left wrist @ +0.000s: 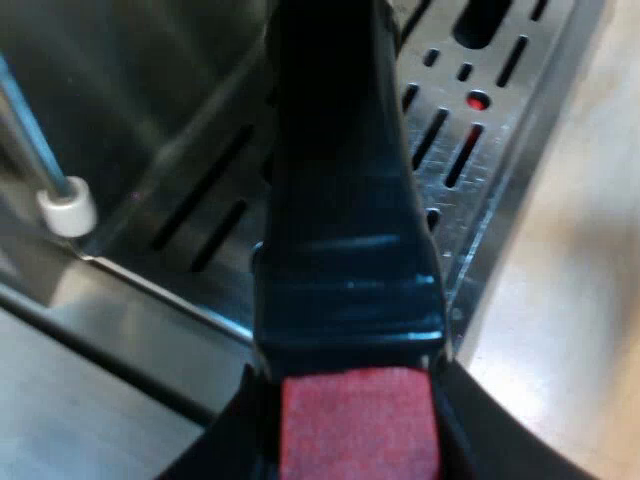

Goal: Put the handle in the coffee machine

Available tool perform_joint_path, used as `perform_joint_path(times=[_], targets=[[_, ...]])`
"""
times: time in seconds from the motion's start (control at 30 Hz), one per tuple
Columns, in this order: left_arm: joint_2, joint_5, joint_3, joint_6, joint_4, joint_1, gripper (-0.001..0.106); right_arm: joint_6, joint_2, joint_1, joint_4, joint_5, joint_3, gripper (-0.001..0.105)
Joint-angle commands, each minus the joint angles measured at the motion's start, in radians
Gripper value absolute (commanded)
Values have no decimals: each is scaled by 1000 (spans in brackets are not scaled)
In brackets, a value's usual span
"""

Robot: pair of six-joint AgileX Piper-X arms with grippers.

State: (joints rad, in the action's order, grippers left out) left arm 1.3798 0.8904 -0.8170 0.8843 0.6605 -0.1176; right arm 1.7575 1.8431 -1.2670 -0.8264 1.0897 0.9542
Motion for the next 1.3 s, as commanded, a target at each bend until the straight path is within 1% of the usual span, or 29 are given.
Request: perform_joint_path(times=[0.03,0.07,0.13,0.23,0.3,0.4,0.47,0.73,0.9,1.03,1.27,1.3], targets=[[-9,51,-18,8,-22,-9,0,13,-1,6,-12,5,6,84],[-9,51,-21,-41,-19,-11,0,13,-1,6,-12,5,6,84],[-9,51,-21,-81,-2,-5,0,13,-1,6,-12,5,6,84],[-9,51,-21,-99,18,-5,0,13,-1,6,-12,5,6,84],[-9,59,-21,-124,19,-5,0,13,-1,6,-12,5,6,84],[-9,59,-28,-122,18,-5,0,13,-1,6,-12,5,6,84],[-9,59,-40,-107,15,-5,0,13,-1,6,-12,5,6,84],[-9,59,-77,-103,12,-5,0,13,-1,6,-12,5,6,84],[-9,119,-78,-103,12,-5,0,13,-1,6,-9,5,6,84],[-9,119,-85,-108,18,-5,0,13,-1,6,-8,5,6,84],[-9,119,-139,-107,24,-5,0,13,-1,6,-8,5,6,84],[-9,128,-143,-107,24,-5,0,13,-1,6,-8,5,6,84]])
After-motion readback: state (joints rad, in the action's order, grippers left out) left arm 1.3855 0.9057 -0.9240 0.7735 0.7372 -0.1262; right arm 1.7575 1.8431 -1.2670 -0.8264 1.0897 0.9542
